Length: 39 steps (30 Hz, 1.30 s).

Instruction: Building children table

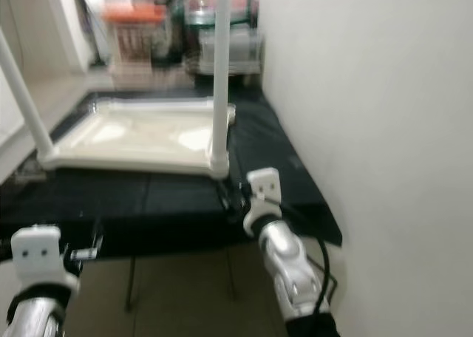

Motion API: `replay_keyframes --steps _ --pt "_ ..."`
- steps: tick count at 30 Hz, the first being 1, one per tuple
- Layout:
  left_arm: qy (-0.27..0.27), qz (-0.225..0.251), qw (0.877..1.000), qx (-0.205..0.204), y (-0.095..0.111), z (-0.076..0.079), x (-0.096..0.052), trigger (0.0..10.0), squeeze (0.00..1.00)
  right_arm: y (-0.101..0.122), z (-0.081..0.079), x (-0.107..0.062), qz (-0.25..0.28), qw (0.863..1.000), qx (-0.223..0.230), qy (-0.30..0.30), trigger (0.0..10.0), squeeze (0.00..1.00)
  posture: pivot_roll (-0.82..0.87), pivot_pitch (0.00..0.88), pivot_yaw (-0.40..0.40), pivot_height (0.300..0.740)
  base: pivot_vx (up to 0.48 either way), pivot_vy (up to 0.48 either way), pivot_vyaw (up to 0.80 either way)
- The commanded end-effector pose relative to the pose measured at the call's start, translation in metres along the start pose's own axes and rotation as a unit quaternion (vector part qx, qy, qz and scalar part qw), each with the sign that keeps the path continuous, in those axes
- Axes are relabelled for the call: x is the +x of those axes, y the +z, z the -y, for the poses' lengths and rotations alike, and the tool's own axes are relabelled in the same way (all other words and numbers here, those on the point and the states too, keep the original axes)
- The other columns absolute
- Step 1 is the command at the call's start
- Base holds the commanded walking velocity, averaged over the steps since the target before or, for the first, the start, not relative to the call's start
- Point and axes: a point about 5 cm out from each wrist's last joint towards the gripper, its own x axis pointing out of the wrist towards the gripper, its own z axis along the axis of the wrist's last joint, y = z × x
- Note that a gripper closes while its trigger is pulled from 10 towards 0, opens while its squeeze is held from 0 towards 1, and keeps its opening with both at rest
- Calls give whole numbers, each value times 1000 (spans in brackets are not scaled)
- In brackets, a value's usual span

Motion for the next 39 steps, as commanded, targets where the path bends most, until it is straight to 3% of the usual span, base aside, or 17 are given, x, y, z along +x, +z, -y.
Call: replay_keyframes --steps 1,20,39 --pt "2 6 1000 3 4 0 1 10000 0 3 2 3 4 1000 -7 -4 10000 0 -10 0 11 740 0 0 0" --pt "-40 -14 999 -17 -4 24 -9 10000 0 -15 -30 -12 -15 998 1 63 10000 0 -21 0 7 740 0 0 0" --pt "-47 -24 998 -15 -7 28 -10 10000 0 -16 -27 -9 -17 998 -3 53 10000 0 -19 0 5 740 -26 0 0"
